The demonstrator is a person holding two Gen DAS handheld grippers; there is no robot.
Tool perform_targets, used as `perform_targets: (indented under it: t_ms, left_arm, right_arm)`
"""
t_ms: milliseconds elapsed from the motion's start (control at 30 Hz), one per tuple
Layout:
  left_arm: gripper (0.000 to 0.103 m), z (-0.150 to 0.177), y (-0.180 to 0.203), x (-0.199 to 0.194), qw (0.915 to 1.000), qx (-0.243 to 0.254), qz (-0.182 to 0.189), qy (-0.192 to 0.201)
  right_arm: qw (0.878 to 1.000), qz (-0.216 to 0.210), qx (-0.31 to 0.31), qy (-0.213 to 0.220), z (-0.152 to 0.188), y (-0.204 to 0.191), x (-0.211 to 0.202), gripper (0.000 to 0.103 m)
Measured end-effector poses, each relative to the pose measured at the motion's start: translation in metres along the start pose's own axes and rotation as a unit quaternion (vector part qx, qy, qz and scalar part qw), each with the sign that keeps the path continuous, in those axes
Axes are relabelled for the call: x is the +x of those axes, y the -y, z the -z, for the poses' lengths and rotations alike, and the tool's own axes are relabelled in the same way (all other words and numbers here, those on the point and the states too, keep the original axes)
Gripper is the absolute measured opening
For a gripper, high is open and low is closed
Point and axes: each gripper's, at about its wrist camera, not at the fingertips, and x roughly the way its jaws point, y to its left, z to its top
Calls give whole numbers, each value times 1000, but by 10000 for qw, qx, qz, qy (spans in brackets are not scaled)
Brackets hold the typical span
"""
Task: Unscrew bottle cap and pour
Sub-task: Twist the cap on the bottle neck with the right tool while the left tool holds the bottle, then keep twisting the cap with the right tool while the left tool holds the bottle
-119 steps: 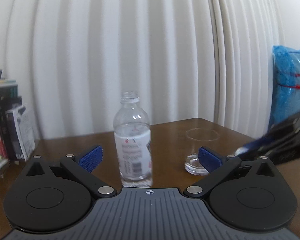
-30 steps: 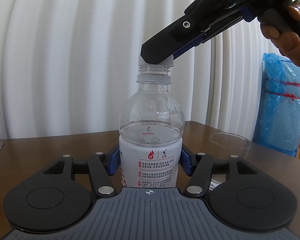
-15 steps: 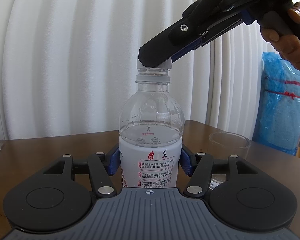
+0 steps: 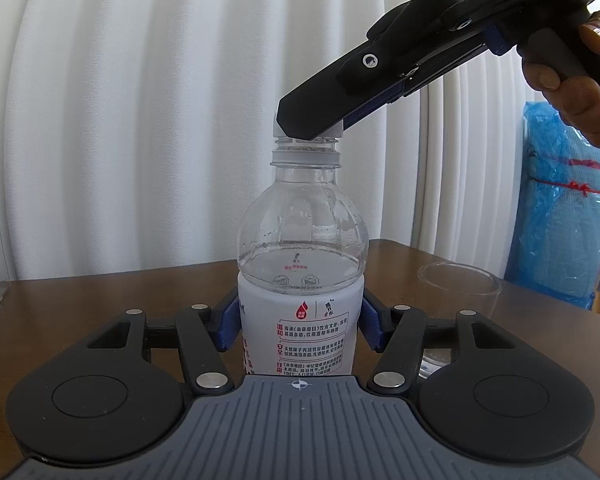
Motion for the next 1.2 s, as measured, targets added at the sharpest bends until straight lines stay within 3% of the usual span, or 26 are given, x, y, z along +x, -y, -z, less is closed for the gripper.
perform_targets:
  t_ms: [533, 700, 1200]
  left_arm:
    - [59, -1, -1, 0, 10000, 4, 10, -19]
    - [59, -1, -1, 1, 10000, 10, 9, -29]
    - [59, 0, -1, 1, 10000, -1, 18, -48]
  right_arm:
    - [10000, -30, 27, 6, 2, 2, 0, 33]
    - [10000, -31, -16, 4, 2, 0, 1, 37]
    - [9999, 11, 107, 59, 5, 1, 4, 35]
